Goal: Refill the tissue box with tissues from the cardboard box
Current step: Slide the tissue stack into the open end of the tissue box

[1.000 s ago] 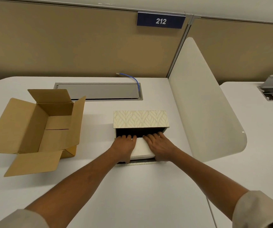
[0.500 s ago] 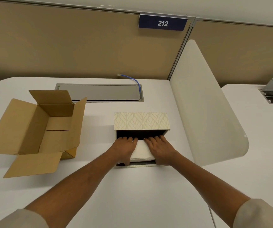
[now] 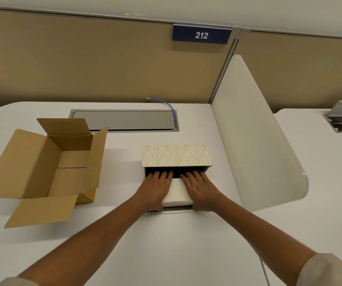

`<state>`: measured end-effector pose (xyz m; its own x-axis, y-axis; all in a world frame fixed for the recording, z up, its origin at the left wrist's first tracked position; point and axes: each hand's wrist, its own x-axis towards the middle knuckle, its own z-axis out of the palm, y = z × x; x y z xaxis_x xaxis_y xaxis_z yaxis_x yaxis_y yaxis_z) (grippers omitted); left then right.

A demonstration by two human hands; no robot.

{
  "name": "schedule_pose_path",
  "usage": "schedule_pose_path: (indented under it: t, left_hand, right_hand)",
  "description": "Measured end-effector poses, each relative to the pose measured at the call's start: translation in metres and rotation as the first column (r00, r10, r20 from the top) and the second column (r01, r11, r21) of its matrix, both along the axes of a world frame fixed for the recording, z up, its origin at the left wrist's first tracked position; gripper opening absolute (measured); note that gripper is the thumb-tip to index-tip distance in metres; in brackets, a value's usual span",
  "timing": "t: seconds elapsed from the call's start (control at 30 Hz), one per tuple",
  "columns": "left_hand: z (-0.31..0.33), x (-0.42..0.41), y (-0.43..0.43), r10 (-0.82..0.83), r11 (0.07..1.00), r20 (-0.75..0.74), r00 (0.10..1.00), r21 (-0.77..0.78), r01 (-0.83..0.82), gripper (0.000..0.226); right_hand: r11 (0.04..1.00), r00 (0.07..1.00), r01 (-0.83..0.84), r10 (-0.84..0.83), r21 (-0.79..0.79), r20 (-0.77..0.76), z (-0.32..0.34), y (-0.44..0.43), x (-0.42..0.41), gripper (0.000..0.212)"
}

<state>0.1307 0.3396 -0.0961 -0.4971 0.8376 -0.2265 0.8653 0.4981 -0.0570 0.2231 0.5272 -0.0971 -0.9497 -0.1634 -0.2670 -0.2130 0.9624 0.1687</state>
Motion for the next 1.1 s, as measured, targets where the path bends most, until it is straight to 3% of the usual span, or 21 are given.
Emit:
schedule_pose_path:
  t: [0.13,0.27,0.4,0.53,0.63,0.73,0.8,0.9,1.0,1.1]
  left_hand:
    - [-0.001,0.009,-0.010,-0.048,0.984,-0.074,0.996,0.165,0.060,0.110]
    - [-0.003,0.019,-0.015,-0.137,0.968,-0.117,0.984,0.194,0.157,0.071]
    - [-0.010,0.018,-0.018,-0.179,0.973,-0.129,0.975,0.123,0.194,0.041]
    - [-0.008,0.018,-0.018,-0.166,0.973,-0.123,0.978,0.139,0.183,0.042]
    - [0.005,0.014,-0.011,-0.173,0.916,-0.202,0.964,0.328,0.233,0.034]
    - [0.032,-0.006,0.005,-0.014,0.845,-0.265,0.964,0.513,0.153,0.030]
    - [0.054,-0.025,0.020,0.155,0.883,-0.211,0.965,0.468,-0.039,0.046]
    - [0.067,-0.053,0.036,0.331,0.919,-0.058,0.942,0.247,-0.308,0.076]
    - [0.060,-0.070,0.043,0.349,0.930,0.042,0.936,0.112,-0.351,0.083]
    - [0.056,-0.068,0.044,0.328,0.943,0.088,0.941,0.038,-0.332,0.080]
  right_hand:
    - [0.992,0.994,0.004,-0.018,-0.128,-0.108,0.010,-0.009,0.008,0.082]
    - [0.985,0.986,-0.084,0.061,-0.149,-0.153,0.008,-0.021,0.015,0.052]
    - [0.987,0.992,-0.073,0.058,-0.144,-0.110,0.002,-0.022,0.015,0.043]
    - [0.988,0.996,-0.052,0.040,-0.144,-0.083,0.006,-0.023,0.013,0.042]
    - [0.989,0.997,-0.040,0.030,-0.145,-0.071,0.012,-0.026,0.012,0.041]
    - [0.989,0.997,-0.047,0.037,-0.142,-0.074,0.014,-0.030,0.013,0.042]
    - [0.988,0.996,-0.045,0.033,-0.146,-0.083,0.015,-0.032,0.014,0.043]
    - [0.988,0.992,-0.038,0.019,-0.148,-0.125,0.021,-0.036,0.017,0.046]
    - [0.987,0.986,-0.002,-0.026,-0.162,-0.168,0.028,-0.040,0.016,0.041]
    - [0.991,0.991,0.029,-0.045,-0.128,-0.127,0.027,-0.039,0.017,0.020]
